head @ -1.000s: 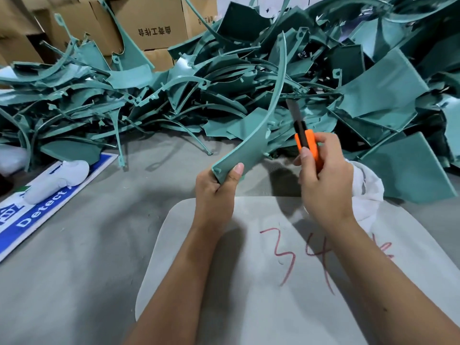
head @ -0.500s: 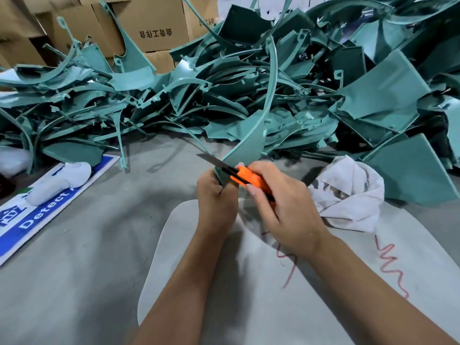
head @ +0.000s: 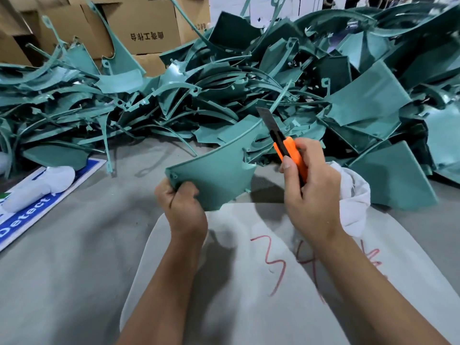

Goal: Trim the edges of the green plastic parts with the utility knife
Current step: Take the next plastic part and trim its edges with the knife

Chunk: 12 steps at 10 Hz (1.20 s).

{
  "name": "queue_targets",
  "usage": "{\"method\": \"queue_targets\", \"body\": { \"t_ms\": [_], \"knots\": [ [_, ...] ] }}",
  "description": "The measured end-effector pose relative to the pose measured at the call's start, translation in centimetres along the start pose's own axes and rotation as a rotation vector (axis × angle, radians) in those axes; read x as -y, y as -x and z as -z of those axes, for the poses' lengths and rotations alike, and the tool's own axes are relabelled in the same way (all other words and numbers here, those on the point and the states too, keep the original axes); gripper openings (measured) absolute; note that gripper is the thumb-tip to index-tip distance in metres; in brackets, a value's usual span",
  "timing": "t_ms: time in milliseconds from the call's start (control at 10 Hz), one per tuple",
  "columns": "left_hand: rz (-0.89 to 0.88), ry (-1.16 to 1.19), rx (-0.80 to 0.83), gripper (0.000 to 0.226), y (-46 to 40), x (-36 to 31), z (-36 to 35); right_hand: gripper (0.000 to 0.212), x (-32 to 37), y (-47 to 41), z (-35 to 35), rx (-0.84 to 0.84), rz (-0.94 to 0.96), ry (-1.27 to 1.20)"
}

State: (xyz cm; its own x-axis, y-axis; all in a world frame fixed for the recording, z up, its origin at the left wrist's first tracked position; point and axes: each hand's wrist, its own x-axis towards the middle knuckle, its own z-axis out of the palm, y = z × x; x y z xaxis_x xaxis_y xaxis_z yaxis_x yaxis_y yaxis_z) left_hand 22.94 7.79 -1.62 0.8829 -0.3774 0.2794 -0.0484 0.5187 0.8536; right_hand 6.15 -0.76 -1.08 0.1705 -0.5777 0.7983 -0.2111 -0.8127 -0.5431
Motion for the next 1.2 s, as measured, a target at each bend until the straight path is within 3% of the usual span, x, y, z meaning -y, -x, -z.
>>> {"method": "queue_targets", "body": {
  "t_ms": [100,200,300,400,700,800,1000,1200],
  "knots": [
    [-0.016,0.076,-0.105,0.025,-0.7,-0.3,0.3,0.014,0.2,0.1,-0.1,0.013,0.021,0.017],
    [-0.128,0.074,-0.139,0.033,-2.2,0.3,1.4,0.013,0.0,-0.1,0.0,-0.035,-0.025,0.019],
    [-0.127,-0.064,-0.197,0.023,-4.4,2.7,3.5,0.012,-0.6,-0.3,0.3,-0.075,-0.121,0.048],
    [-0.145,-0.044,-0.228,0.024,-4.9,3.1,3.7,0.011,-1.1,-0.4,0.6,-0.104,-0.177,0.072],
    [-0.191,-0.088,-0.257,0.025,-3.8,1.2,2.7,0.012,-1.7,-0.3,0.5,-0.08,-0.251,0.16],
    [-0.228,-0.075,-0.255,0.038,-3.6,0.3,2.3,0.011,-1.8,-0.3,0.5,-0.078,-0.273,0.162],
    [-0.233,-0.111,-0.296,0.027,-3.5,0.1,2.4,0.011,-2.0,-0.4,0.6,-0.119,-0.331,0.157],
    [-0.271,-0.294,-0.335,0.027,-3.1,-0.1,2.7,0.01,-1.1,-0.3,0.4,-0.182,-0.272,0.051]
  ]
}}
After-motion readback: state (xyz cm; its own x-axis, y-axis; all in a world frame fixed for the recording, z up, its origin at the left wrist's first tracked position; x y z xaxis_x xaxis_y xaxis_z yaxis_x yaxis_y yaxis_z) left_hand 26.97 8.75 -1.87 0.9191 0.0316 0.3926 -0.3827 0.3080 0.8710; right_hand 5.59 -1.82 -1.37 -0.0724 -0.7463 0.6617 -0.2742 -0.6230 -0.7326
